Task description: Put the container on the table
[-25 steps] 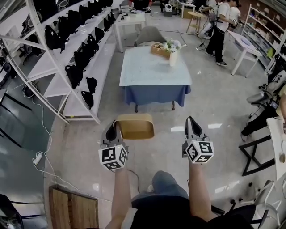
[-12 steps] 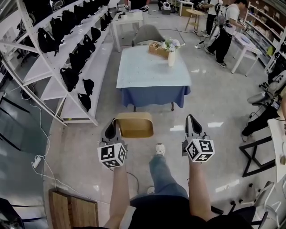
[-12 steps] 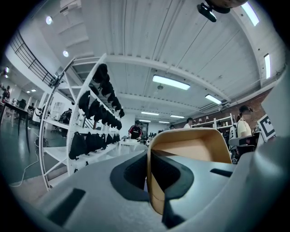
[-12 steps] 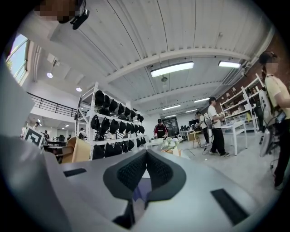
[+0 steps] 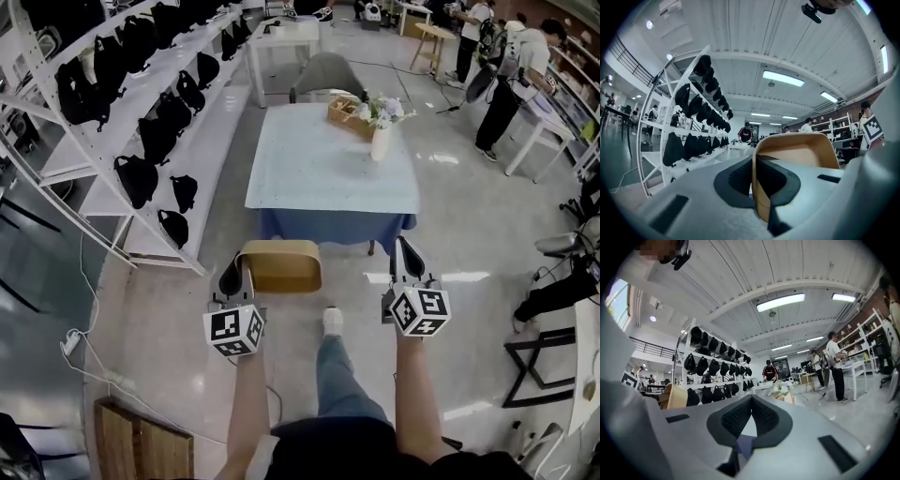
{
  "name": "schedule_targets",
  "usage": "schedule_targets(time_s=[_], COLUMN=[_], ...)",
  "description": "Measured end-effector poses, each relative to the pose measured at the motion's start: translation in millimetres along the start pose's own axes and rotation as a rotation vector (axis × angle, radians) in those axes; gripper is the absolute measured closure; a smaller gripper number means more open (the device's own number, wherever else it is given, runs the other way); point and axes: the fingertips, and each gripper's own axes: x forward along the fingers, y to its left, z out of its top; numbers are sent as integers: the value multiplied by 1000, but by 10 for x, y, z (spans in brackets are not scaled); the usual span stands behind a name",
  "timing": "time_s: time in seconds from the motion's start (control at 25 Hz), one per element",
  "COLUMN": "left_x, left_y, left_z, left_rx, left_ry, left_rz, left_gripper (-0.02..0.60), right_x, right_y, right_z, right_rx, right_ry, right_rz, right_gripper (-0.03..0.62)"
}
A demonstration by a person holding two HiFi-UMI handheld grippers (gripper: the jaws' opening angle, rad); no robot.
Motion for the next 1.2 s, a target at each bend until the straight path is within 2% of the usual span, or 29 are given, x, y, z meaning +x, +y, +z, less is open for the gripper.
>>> schedule_targets(time_s=[0.44,0.6,0.8,1.2], left_x=[2115,2713,3091,3452], left_y=[405,510,528,640], left_z=[42,89,114,195], left_rx=[-40,-45,-35,-32], left_ry=[28,18,22,24], left_rz=[104,141,161,183], left_gripper=[572,572,572,572], right_x=[2386,3082,3522,3906], right_y=[-508,-636,-750,-702], right_z=[40,46,37,19], right_rx=[-17,-30,-7,10], right_ry=[88,106,112,127], right_rz=[133,179,205,252], right_gripper=[595,595,595,595])
